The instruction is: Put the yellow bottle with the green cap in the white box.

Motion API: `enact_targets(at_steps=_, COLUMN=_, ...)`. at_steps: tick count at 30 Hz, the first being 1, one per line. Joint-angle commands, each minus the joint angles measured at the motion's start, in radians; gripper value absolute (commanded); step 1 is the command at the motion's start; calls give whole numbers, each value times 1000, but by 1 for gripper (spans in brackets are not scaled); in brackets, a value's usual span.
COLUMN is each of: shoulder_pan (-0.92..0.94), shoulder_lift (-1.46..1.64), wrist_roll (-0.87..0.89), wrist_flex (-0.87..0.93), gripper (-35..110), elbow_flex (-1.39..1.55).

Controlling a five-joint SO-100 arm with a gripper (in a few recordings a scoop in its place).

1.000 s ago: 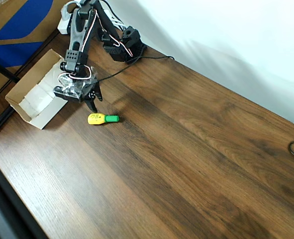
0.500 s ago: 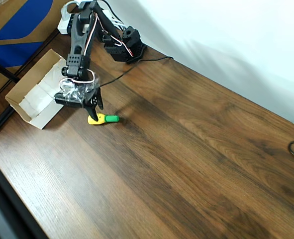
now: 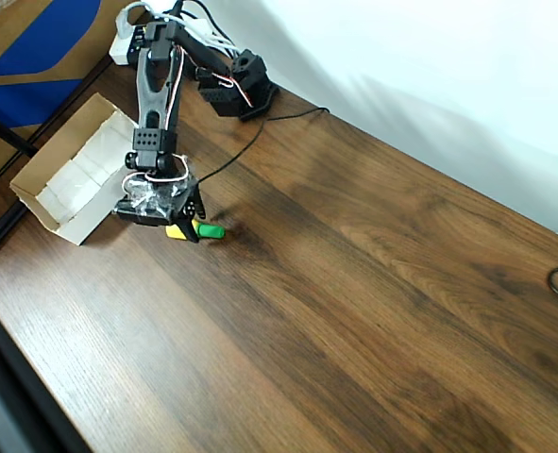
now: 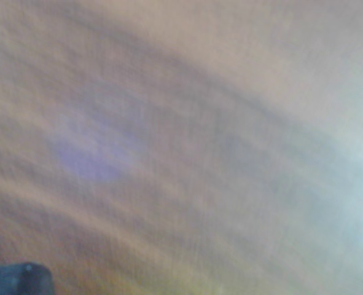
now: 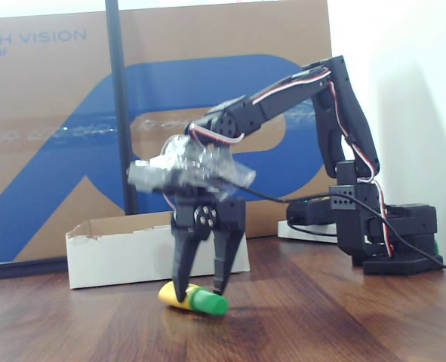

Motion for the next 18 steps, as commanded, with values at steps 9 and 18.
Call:
enact_targets(at_steps=9, shoulder_pan=6, shoulder_lift=31, wrist_roll=-29, wrist_flex=12, gripper=13, elbow_flex=-17)
enact_targets(at_steps=18, shoulder_pan=23, shoulder_lift=66, wrist_roll=-28, wrist_flex=9, gripper=0, elbow_flex=9)
